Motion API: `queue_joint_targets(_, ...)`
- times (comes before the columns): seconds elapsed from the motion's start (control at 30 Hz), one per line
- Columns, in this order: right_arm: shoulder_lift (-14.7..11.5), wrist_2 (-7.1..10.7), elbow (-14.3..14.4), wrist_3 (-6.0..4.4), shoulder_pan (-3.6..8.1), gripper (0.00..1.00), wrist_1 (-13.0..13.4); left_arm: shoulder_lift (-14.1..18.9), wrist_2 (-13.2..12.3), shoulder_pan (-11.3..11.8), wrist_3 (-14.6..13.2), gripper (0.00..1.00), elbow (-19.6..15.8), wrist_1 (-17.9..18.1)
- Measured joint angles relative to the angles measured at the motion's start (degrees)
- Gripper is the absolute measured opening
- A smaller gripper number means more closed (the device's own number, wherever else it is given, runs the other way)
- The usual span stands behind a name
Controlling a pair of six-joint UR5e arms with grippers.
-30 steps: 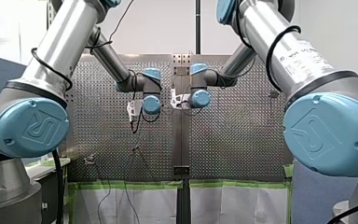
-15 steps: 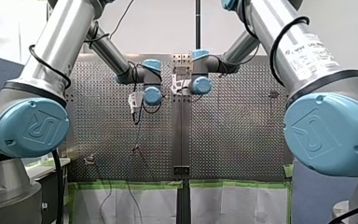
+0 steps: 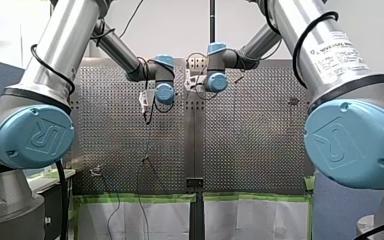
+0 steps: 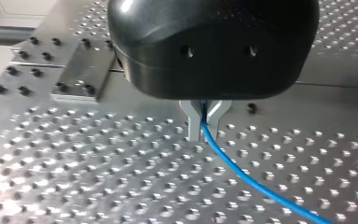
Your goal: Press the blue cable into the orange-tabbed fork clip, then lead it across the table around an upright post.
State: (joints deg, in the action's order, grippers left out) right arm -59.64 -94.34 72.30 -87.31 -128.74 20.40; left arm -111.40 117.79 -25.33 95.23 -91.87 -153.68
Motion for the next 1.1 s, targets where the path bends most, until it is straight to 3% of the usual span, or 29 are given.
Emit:
queue_joint_targets(0.53,-2.98,0.10,-0.43,-0.57,0.44,0.00,-0.31,1.67,0.03,-1.16,-0.90,0.00,6.64,-5.93)
queue_joint_targets(1.1,-6.61,0.19,-0.57,-1.88,2.44,0.00,-2.00,1.69,0.08,-3.07,-2.85,0.00,13.83,-10.99)
